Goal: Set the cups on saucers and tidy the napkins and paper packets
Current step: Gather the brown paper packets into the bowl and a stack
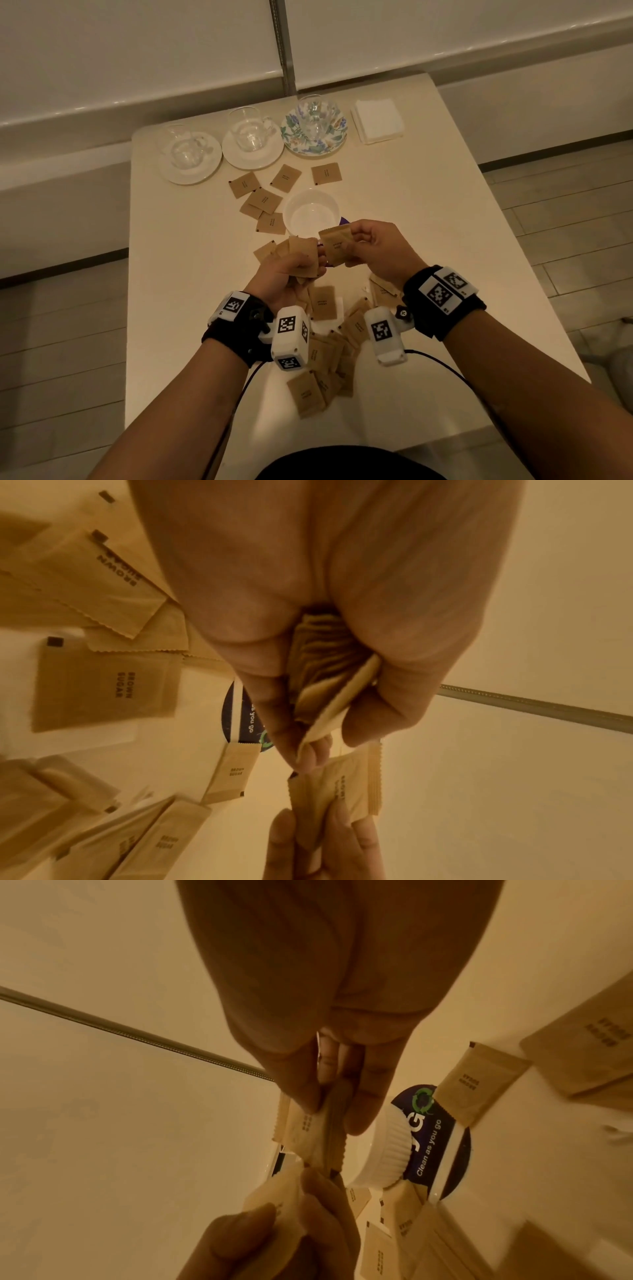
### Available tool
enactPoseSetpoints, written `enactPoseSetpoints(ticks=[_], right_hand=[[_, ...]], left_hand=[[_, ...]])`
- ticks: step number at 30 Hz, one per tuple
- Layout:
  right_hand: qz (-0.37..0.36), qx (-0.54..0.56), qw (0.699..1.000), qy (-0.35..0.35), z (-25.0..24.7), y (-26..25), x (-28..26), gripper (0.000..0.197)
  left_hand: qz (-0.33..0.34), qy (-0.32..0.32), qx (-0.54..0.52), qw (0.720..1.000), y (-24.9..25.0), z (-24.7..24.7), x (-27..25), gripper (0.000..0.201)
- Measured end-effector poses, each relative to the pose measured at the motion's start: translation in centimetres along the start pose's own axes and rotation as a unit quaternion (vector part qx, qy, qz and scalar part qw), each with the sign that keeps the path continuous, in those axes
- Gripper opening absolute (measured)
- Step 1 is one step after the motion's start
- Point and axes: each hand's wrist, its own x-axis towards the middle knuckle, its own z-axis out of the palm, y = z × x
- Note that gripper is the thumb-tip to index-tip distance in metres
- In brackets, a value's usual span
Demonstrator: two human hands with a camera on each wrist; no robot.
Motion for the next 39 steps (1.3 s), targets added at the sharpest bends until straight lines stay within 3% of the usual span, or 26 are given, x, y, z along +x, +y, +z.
enactPoseSetpoints(ticks=[6,11,14,15,20,24,27,32,39], right_hand=[[0.005,-0.004,1.000,0.030,-0.2,-0.8,0.0,0.025],[-0.072,-0.158,0.983,0.065,1.4,-1.2,-0.2,0.012],[-0.097,-0.244,0.964,0.034,2.9,-0.9,-0.4,0.019],[-0.087,-0.259,0.962,0.024,3.3,-0.9,-0.5,0.027],[-0.071,-0.253,0.965,-0.005,4.0,-0.7,-0.8,0.050],[-0.082,-0.196,0.973,-0.093,2.7,-0.5,-1.2,0.067],[-0.130,-0.283,0.947,-0.084,2.2,-0.4,-1.3,0.055],[-0.159,-0.396,0.901,-0.074,2.1,-0.3,-1.6,0.043],[-0.188,-0.368,0.909,-0.054,1.6,0.1,-1.9,0.063]], left_hand=[[0.033,0.011,0.044,0.998,-0.4,0.3,0.1,0.020],[0.071,0.003,0.035,0.997,-1.0,0.9,0.5,0.038],[0.072,-0.043,0.051,0.995,-1.3,1.8,0.2,0.016],[0.072,-0.044,0.051,0.995,-1.5,2.0,0.2,0.018],[0.063,-0.050,0.021,0.997,-1.8,2.5,0.1,0.028],[0.027,-0.028,-0.001,0.999,-1.4,2.1,-0.3,0.053],[-0.010,-0.007,-0.004,1.000,-1.5,1.9,-0.6,0.060],[-0.029,-0.044,-0.007,0.999,-1.7,2.1,-0.8,0.060],[-0.040,-0.058,0.033,0.997,-2.2,1.6,-0.9,0.054]])
